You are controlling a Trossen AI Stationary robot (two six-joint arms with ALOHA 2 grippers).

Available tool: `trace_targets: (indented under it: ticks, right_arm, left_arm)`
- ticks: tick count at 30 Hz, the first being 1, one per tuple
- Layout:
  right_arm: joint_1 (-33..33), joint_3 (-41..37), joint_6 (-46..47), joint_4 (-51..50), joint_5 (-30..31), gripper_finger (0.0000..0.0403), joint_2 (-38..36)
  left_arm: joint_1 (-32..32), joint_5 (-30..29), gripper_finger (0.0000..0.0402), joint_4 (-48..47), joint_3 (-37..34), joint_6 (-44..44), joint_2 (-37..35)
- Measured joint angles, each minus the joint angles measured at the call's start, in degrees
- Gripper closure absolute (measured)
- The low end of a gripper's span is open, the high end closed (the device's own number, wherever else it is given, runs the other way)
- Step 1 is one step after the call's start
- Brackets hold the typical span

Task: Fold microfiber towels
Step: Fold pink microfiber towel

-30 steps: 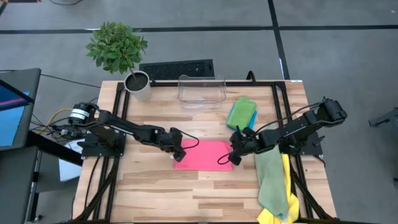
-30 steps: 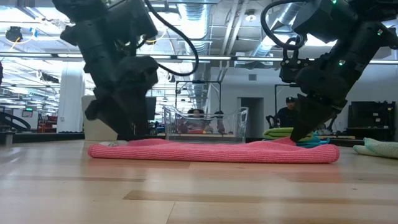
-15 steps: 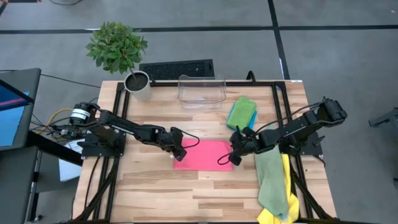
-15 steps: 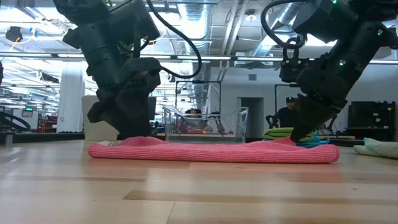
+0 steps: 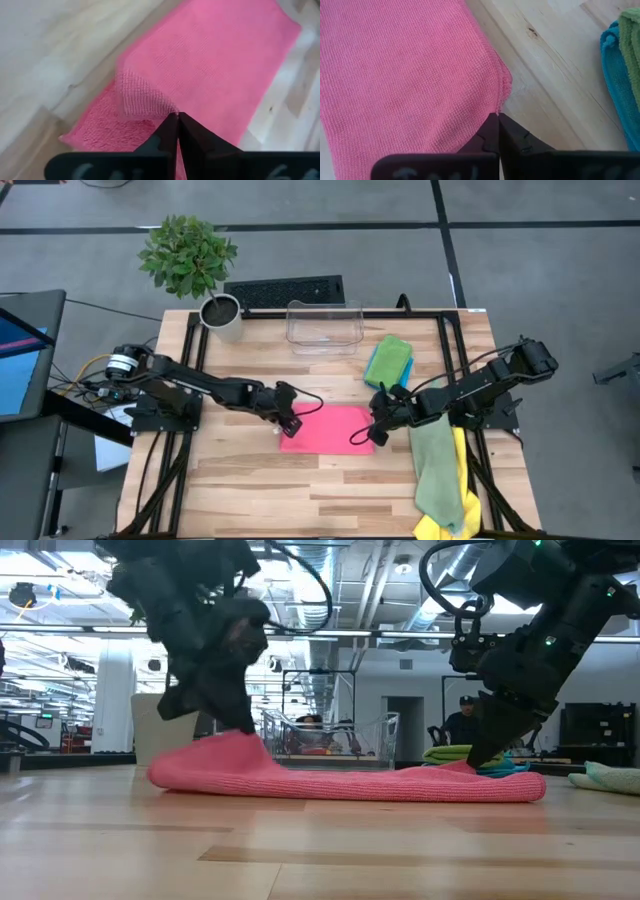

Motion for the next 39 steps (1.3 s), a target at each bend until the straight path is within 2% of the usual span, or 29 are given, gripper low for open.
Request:
trace_targets:
  ticks: [8, 19, 29, 33, 39]
  right_arm:
    - [0.00, 0.02, -0.07, -0.04, -1.01, 0.0375, 0.00]
    - [-0.02, 0.02, -0.46, 1.38, -1.01, 0.0373, 0.02]
    - [-0.60, 0.95, -4.71, 7.08, -1.17, 0.0363, 0.02]
    - [-1.58, 1.01, -5.03, 7.51, -1.18, 0.0329, 0.02]
    - [-2.66, 1.01, -5.55, 7.46, 0.82, 0.0247, 0.02]
  left_arm:
    - [-5.60, -10.94, 0.0401, -12.13, -0.01, -5.51, -2.44]
    - [-7.19, -13.44, 0.0401, -13.06, 0.01, -6.51, 1.29]
    - [-8.70, -15.36, 0.0401, -15.34, -0.05, -7.73, 0.68]
    - [-9.54, -15.63, 0.0401, -15.39, -0.05, -7.92, 0.68]
    - [-10.86, -16.92, 0.0401, -18.37, -0.05, -9.93, 0.68]
